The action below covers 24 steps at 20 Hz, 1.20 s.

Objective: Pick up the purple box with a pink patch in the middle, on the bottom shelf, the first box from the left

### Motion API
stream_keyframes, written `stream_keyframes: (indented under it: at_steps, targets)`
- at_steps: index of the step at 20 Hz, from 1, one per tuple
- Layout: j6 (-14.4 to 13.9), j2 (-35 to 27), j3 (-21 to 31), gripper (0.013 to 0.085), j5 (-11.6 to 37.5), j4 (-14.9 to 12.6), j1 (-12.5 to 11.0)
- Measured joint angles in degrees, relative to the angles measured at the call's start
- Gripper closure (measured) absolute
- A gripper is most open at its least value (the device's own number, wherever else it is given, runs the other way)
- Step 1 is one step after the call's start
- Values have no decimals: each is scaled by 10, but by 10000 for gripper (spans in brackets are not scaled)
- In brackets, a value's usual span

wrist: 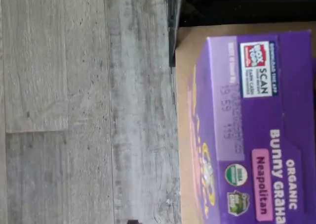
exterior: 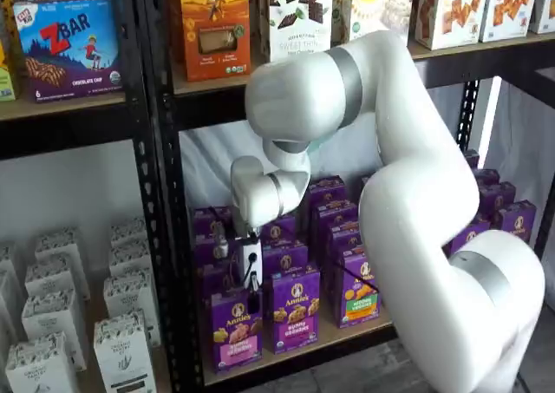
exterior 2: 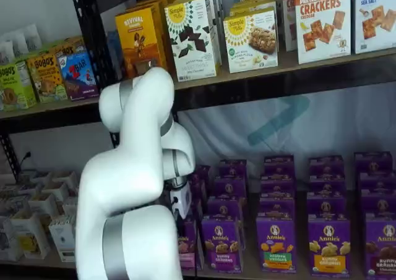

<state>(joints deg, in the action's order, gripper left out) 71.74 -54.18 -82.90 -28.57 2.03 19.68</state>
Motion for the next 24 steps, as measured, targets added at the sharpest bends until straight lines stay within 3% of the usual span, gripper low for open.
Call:
stream_keyframes:
  at_steps: [6, 15, 24]
  targets:
    - [8, -14, -3, 130, 20, 8, 0]
    - [-5, -36, -27, 130, 13, -8, -2]
    - [-3, -50, -41, 130, 19, -5, -1]
